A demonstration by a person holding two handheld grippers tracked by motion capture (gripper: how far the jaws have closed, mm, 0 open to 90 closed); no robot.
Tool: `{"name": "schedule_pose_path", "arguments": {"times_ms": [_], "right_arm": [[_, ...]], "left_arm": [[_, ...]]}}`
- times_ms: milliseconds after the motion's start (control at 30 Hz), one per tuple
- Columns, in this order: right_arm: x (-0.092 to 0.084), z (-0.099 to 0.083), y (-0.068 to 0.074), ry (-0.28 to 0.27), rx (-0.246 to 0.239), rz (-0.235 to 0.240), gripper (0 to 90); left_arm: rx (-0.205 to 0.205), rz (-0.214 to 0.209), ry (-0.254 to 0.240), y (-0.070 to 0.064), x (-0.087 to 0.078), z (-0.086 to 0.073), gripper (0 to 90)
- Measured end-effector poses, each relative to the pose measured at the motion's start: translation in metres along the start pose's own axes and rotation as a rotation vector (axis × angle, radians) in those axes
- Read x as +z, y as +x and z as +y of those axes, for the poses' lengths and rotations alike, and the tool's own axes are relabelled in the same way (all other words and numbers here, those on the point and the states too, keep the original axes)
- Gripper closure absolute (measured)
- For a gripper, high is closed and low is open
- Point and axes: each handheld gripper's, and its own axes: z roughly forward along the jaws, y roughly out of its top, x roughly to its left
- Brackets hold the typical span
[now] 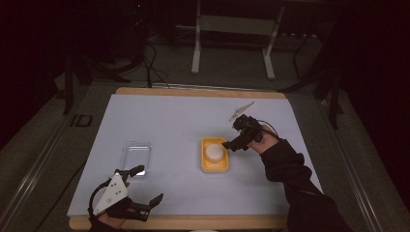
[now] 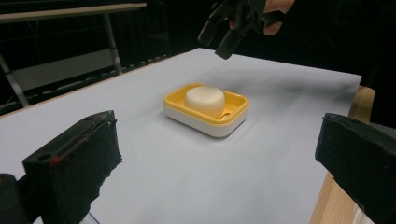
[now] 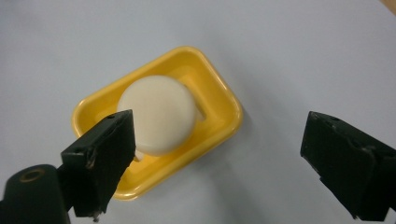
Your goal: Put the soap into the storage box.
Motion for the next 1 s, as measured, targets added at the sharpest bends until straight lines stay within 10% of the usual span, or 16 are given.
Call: {"name": "schedule_pose_path", "arguments": {"times_ms": [1000], "right_arm": [[-0.024,-0.068,0.014,-0.092,0.093,-0.146,10.1]], "left_arm": [[-0.001,-0.007,0.004,-0.001,0.001,-0.001,0.0]]}}
